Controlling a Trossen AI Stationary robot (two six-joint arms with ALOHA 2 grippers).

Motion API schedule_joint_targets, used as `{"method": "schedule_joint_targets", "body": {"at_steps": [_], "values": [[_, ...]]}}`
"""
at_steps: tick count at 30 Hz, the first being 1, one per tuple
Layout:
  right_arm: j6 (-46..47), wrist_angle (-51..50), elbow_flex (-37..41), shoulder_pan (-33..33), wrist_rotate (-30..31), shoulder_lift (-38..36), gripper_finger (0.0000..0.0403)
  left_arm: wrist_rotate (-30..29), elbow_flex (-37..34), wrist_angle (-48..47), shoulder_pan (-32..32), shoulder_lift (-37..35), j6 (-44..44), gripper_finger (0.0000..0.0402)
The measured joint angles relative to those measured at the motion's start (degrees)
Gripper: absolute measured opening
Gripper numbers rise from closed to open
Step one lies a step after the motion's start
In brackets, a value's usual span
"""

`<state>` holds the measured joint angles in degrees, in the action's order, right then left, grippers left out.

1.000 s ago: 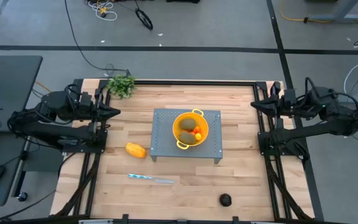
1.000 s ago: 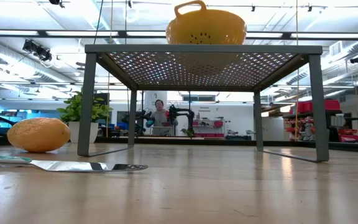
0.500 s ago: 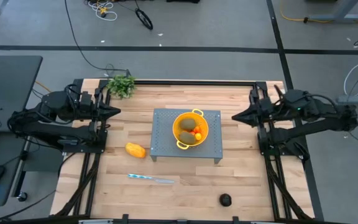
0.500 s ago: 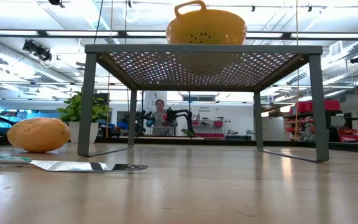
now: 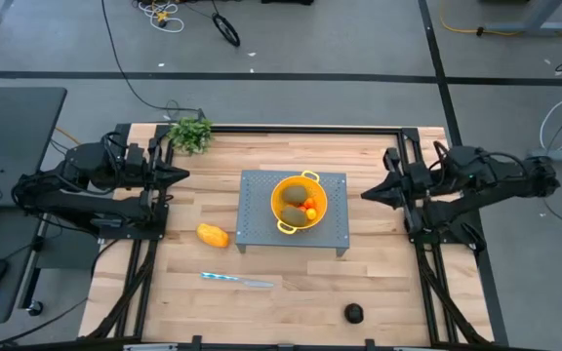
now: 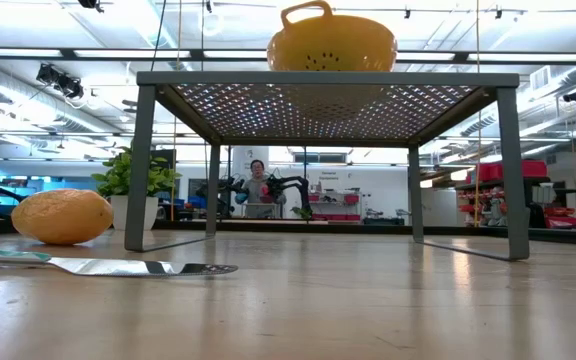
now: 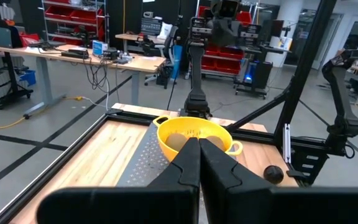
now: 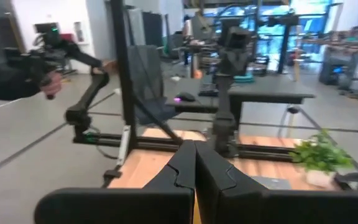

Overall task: Pick & Place Fruit
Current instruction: Put the plum into the strainer bowl on the shelf

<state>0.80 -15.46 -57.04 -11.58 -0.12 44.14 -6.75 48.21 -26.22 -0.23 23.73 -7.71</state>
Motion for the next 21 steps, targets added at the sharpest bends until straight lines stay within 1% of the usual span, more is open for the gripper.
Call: {"method": "schedule_joint_targets", "body": {"at_steps": [4, 9, 16, 21], "values": [[0.0, 0.3, 0.0, -3.9, 0.4, 1.7, 0.0002, 0.0, 0.0, 0.0, 0.0, 0.0, 0.0, 0.0002], [-0.4, 0.4, 0.0, -9.1, 3.5, 4.6, 0.0002, 0.0, 0.0, 0.0, 0.0, 0.0, 0.0, 0.0002], [-1.3, 0.4, 0.0, -14.8, 3.5, 8.7, 0.0002, 0.2, 0.0, 0.0, 0.0, 0.0, 0.0, 0.0002], [-0.8, 0.4, 0.0, -17.6, 4.5, 11.0, 0.0002, 0.1, 0.0, 0.0, 0.0, 0.0, 0.5, 0.0002]]}}
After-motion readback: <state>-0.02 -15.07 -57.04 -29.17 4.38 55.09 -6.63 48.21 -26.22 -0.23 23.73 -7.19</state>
